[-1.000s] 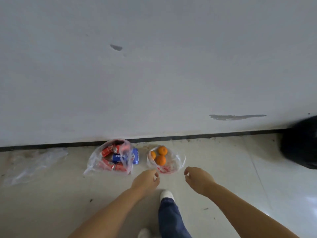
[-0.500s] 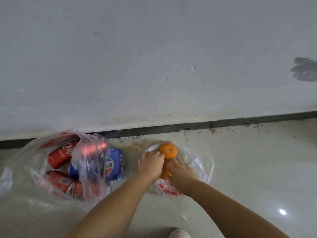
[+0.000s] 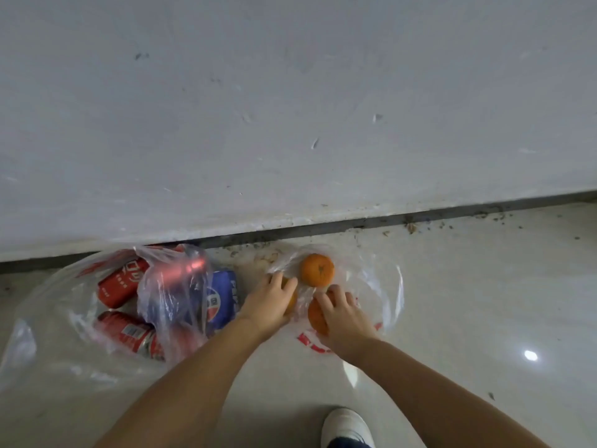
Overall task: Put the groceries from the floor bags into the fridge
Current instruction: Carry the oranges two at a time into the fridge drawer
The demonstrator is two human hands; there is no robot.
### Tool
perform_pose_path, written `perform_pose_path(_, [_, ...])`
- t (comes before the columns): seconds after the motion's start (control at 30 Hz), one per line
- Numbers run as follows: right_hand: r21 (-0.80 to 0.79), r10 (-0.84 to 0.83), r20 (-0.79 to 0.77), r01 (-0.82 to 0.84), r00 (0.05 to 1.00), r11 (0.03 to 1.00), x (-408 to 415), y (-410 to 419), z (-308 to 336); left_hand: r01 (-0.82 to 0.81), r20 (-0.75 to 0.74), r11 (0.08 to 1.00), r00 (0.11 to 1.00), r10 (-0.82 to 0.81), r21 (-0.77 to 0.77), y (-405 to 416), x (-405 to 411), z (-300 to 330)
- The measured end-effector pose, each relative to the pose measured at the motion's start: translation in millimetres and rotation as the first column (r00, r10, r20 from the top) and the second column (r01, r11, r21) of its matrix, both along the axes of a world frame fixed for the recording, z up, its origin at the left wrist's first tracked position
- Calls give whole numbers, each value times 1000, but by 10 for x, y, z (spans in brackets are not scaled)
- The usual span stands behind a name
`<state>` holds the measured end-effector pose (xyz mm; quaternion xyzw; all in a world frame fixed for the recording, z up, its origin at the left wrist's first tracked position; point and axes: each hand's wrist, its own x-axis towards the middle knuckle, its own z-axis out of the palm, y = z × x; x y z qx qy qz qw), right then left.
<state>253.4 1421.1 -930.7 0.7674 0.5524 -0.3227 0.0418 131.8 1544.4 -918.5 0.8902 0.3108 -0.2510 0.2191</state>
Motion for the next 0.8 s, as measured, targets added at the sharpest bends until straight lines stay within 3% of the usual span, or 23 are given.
perform_pose_path(0.2, [27,-227,-118,231,967,973,17,-298,1342,15,101,999,995,-10,-44,-324,99,1260])
perform_pose_path(0.5, [46,-461,-84,465,884,884,215,-1052,3641,196,179,980,965,-190,-17,-879,353,3604])
perform_pose_path(0.7, [154,-592,-2,585,806,796,144,-1838,5159,421,235,904,874,-426,74,-1349,439,5170])
perform_pose_path(0.8, [240,-661,22,638,750,732,24,-2325,5931,533,288,834,784,-551,144,-1703,485,5914])
